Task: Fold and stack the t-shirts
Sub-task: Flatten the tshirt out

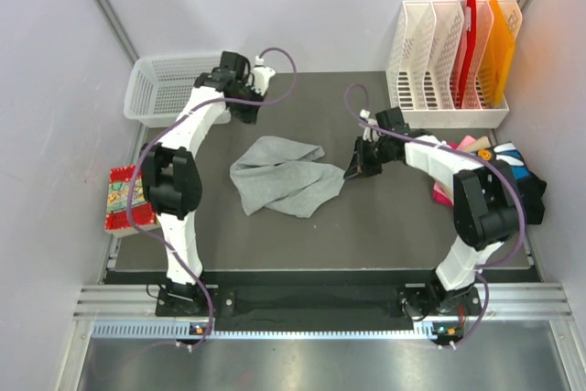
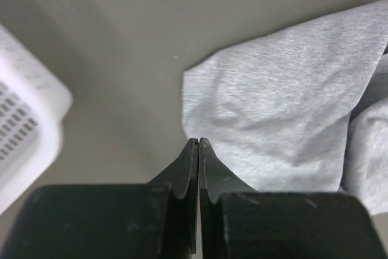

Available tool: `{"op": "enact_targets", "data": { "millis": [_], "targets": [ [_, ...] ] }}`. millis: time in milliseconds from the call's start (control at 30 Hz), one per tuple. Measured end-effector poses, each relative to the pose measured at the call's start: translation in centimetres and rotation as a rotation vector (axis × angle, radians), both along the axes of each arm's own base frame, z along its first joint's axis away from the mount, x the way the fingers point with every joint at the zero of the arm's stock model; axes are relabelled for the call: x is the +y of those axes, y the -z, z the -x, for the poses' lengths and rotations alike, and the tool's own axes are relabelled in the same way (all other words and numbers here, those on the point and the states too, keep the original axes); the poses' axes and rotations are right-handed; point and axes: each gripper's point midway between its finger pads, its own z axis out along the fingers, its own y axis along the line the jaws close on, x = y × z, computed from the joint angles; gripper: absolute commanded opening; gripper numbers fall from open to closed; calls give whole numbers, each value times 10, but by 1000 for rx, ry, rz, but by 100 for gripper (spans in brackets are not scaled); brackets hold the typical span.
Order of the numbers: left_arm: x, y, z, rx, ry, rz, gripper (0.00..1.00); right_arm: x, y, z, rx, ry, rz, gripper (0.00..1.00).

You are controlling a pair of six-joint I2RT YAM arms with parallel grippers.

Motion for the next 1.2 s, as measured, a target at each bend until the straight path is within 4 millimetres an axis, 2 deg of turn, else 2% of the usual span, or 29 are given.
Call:
{"op": "enact_targets", "data": {
  "millis": [33, 67, 100, 200, 367, 500, 567, 600, 633, 667, 900, 1067, 1200],
  "targets": [
    [3, -7, -2, -11, -6, 17, 20, -4, -6, -3, -17, 10, -1, 0],
    [6, -13, -4, -22, -13, 30, 38, -6, -9, -4, -28, 15, -2, 0],
    [5, -19, -4, -26, -11, 55, 41, -6, -12, -5, -35, 16, -4, 0],
    [-12, -29, 3, -15, 22, 122, 49, -6, -14, -4, -38, 15, -7, 0],
    [-70, -28, 30, 28, 154, 176, 55, -10, -3, 7, -3, 15, 4, 0],
    [-118, -15, 52, 77, 265, 199, 59, -14, 10, 21, 42, 14, 16, 0],
    [-132, -3, 60, 112, 295, 205, 61, -14, 13, 28, 56, 9, 18, 0],
    [-136, 4, 61, 129, 302, 205, 62, -15, 14, 30, 60, 10, 19, 0],
    [-136, 10, 62, 143, 300, 203, 74, -16, 15, 33, 65, 10, 20, 0],
    [-136, 17, 61, 157, 296, 200, 75, -16, 15, 35, 68, 12, 18, 0],
    [-124, 46, 55, 187, 265, 180, 76, -15, 9, 36, 57, 9, 4, 0],
    [-126, 58, 47, 169, 259, 161, 75, -14, 8, 36, 56, 8, 0, 0],
    [-127, 79, 44, 173, 252, 125, 74, -14, 8, 36, 61, 13, -1, 0]
  ]
}}
